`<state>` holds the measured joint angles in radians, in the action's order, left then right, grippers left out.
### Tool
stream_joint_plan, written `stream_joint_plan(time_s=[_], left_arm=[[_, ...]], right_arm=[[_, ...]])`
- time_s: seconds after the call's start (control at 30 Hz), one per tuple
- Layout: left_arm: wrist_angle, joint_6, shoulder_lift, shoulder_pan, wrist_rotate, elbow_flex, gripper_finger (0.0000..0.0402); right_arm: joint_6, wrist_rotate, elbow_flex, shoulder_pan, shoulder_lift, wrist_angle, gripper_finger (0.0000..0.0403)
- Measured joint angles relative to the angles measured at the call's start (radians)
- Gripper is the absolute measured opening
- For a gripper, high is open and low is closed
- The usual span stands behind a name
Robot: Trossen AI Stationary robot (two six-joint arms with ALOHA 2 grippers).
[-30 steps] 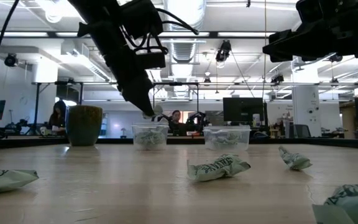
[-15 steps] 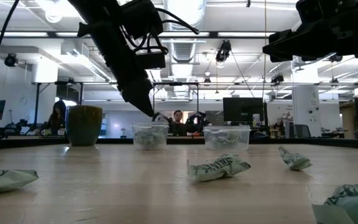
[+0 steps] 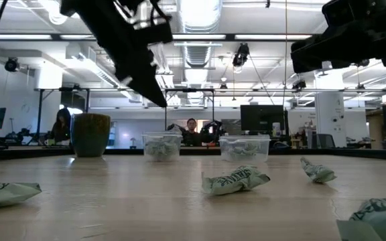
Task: Pick and place items into bin
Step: Put the light green stevia packet into the right transparent bin
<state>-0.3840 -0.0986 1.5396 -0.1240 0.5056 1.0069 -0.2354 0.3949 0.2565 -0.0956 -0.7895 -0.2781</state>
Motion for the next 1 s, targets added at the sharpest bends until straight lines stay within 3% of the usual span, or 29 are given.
stream_joint_plan(time_s=[0.33,0.53,0.83,1.0], left_arm=[[0.008,-0.002,0.001,-0.169,0.001,0.0,0.0123],[0.008,-0.019,0.001,-0.19,0.025,0.0,0.0123],[-0.026,-0.029,0.001,-0.194,0.027,0.0,0.0123],[-0.034,-0.029,0.001,-0.194,0.026,0.0,0.0123]], right_arm=[[0.031,0.032,0.0,0.063,-0.075,-0.084,0.0128],[0.074,0.033,0.024,0.169,-0.226,-0.123,0.0128],[0.079,0.025,0.184,0.283,-0.487,-0.117,0.0128],[0.071,0.025,0.287,0.301,-0.609,0.023,0.0128]])
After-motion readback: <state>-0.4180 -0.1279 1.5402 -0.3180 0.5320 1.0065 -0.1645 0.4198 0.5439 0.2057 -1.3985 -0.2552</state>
